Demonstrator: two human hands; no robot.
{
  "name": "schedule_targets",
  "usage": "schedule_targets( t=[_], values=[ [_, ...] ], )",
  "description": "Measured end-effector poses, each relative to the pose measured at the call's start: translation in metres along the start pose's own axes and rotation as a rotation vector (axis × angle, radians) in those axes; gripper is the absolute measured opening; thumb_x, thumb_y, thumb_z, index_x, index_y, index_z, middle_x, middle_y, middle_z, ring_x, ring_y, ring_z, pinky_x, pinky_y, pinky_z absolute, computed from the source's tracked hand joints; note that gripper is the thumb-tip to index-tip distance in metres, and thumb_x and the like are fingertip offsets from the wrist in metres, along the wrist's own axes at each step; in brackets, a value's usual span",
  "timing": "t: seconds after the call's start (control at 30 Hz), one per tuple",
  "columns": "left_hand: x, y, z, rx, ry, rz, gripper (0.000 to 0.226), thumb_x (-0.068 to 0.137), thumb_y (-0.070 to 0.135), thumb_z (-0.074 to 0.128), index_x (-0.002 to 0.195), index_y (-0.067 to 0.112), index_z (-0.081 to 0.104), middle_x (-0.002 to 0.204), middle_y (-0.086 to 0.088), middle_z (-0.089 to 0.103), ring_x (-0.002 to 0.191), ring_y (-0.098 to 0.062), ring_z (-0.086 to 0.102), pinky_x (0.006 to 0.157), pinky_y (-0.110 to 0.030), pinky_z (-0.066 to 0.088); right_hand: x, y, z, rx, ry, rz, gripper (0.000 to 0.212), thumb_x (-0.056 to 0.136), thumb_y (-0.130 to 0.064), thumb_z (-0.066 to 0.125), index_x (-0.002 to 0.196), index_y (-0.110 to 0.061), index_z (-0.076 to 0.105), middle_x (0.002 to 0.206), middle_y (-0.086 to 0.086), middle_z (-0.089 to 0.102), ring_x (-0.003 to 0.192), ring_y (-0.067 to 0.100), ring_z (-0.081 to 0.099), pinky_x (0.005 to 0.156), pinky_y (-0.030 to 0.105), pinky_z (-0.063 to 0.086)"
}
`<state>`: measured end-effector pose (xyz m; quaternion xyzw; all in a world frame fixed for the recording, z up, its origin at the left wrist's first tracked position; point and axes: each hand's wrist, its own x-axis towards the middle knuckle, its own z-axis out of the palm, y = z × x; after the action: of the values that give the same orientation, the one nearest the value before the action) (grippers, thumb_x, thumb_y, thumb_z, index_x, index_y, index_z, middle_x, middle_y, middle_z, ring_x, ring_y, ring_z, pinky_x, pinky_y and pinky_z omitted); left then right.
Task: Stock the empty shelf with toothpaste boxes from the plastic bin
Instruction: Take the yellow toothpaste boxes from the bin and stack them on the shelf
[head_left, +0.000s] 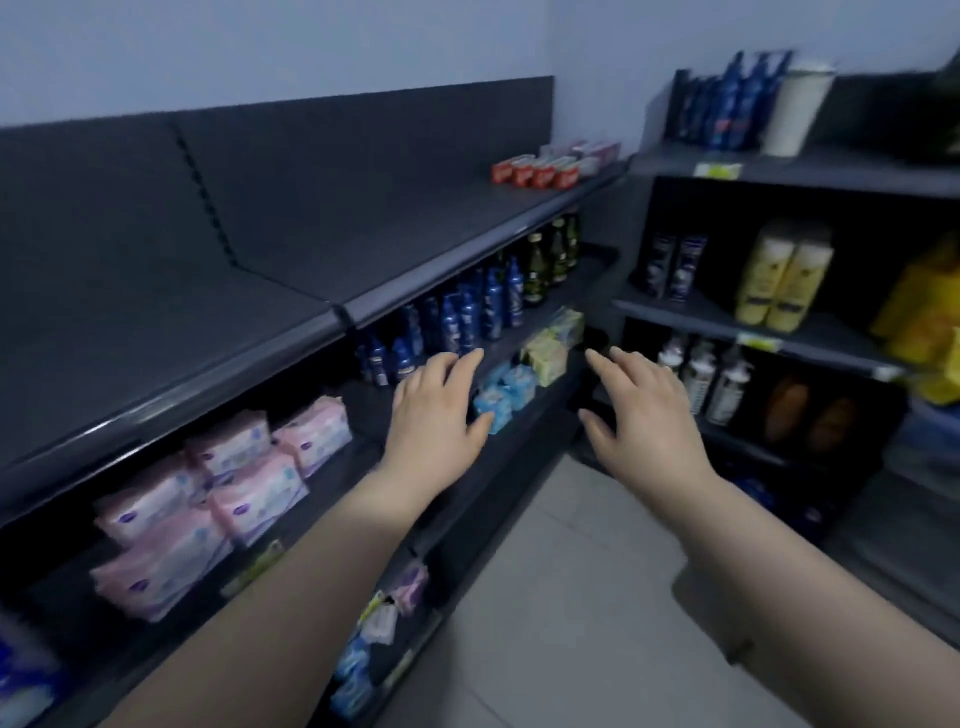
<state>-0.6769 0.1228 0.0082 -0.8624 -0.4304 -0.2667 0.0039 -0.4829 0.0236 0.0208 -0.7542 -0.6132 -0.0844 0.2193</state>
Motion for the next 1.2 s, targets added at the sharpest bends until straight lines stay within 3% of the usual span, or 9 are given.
schedule_targets(
  t=[0.4, 0.77, 0.93, 1.2],
  values=[
    [0.162, 0.165, 0.133, -0.244, -0.133, 0.39, 0.065, 0.088, 0.036, 0.059, 0.145, 0.021, 0.031, 0.135, -0.005, 0.042, 0.124, -0.027, 0.041, 0.104, -0.041, 0.033, 0.01, 0.204, -0.039, -0.264, 0.054, 0.419, 0.062, 0.092, -0.036, 0.054, 0.147, -0.023, 0.031, 0.15, 0.006, 0.035, 0.139, 0.026, 0.029, 0.115, 0.044, 0.018],
    [0.236, 0.315, 0.226, -0.406, -0.309, 0.71, 0.066, 0.09, 0.039, 0.057, 0.147, 0.023, 0.027, 0.139, -0.003, 0.04, 0.128, -0.025, 0.038, 0.106, -0.04, 0.033, -0.036, 0.328, -0.069, -0.355, 0.154, 0.833, 0.06, 0.087, -0.033, 0.061, 0.141, -0.017, 0.042, 0.138, 0.009, 0.049, 0.127, 0.031, 0.044, 0.106, 0.046, 0.033],
    [0.256, 0.378, 0.266, -0.429, -0.372, 0.746, 0.065, 0.091, 0.039, 0.055, 0.147, 0.023, 0.027, 0.14, -0.003, 0.039, 0.129, -0.026, 0.038, 0.106, -0.041, 0.032, -0.047, 0.389, -0.083, -0.354, 0.158, 0.944, 0.06, 0.089, -0.034, 0.06, 0.143, -0.018, 0.039, 0.141, 0.009, 0.046, 0.13, 0.031, 0.04, 0.106, 0.045, 0.032],
    [0.328, 0.479, 0.326, -0.452, -0.445, 0.658, 0.06, 0.092, 0.033, 0.055, 0.146, 0.021, 0.029, 0.14, -0.01, 0.04, 0.128, -0.032, 0.039, 0.104, -0.047, 0.035, -0.013, 0.507, -0.109, -0.348, 0.154, 0.895, 0.06, 0.09, -0.034, 0.059, 0.143, -0.016, 0.04, 0.141, 0.01, 0.047, 0.129, 0.032, 0.042, 0.107, 0.047, 0.031]
  ],
)
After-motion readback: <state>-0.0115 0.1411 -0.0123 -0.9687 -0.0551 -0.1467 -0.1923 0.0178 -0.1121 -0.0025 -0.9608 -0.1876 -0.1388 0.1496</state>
